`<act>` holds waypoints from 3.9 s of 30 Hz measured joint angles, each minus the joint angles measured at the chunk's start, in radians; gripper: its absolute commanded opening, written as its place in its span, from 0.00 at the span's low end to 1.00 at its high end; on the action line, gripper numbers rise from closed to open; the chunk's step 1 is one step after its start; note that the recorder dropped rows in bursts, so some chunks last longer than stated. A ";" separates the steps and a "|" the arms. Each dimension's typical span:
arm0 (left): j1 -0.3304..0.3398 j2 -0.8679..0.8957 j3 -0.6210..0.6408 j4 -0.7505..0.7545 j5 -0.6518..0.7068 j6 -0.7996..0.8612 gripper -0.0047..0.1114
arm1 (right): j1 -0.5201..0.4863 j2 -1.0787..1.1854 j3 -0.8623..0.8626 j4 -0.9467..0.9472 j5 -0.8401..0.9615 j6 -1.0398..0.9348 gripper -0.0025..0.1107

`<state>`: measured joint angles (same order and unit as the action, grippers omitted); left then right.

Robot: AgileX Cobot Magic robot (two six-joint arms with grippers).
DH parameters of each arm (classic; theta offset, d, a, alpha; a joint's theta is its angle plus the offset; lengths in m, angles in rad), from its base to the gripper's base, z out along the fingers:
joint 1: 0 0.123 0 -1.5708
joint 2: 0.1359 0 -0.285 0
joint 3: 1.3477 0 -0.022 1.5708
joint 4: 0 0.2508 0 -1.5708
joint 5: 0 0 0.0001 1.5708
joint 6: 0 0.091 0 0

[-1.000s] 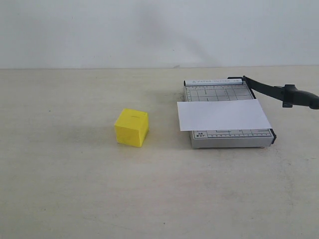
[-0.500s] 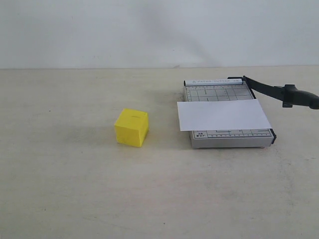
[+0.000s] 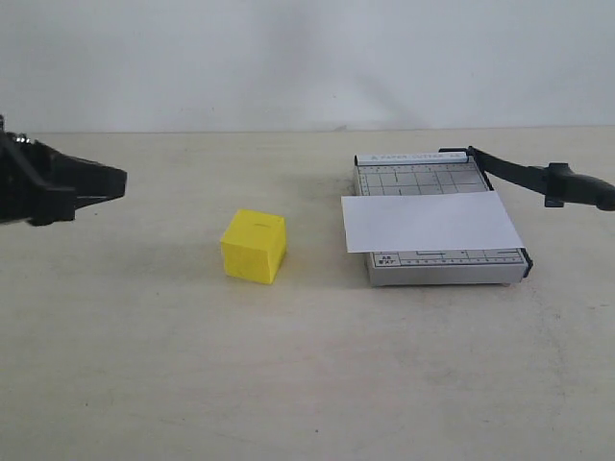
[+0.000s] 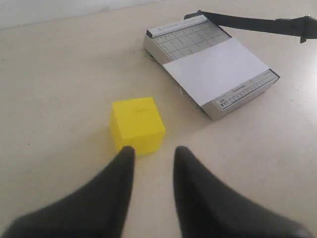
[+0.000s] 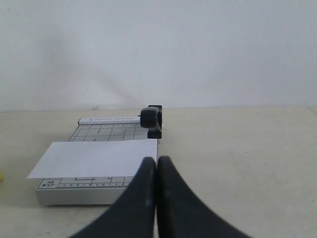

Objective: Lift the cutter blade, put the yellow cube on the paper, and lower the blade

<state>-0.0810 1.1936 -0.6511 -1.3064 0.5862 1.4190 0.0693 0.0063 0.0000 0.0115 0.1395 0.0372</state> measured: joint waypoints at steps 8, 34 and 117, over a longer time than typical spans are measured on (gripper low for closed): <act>-0.242 0.386 -0.298 0.046 -0.199 -0.154 0.70 | 0.000 0.000 0.000 0.000 0.000 0.000 0.02; -0.357 0.701 -0.552 1.082 -0.332 -1.039 0.78 | 0.000 -0.002 0.000 0.000 -0.002 0.005 0.02; -0.396 0.898 -0.694 0.990 -0.222 -1.145 0.86 | 0.000 -0.002 0.000 0.002 -0.002 0.009 0.02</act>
<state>-0.4769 2.0920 -1.3448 -0.3167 0.3642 0.2738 0.0693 0.0048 0.0000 0.0133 0.1376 0.0457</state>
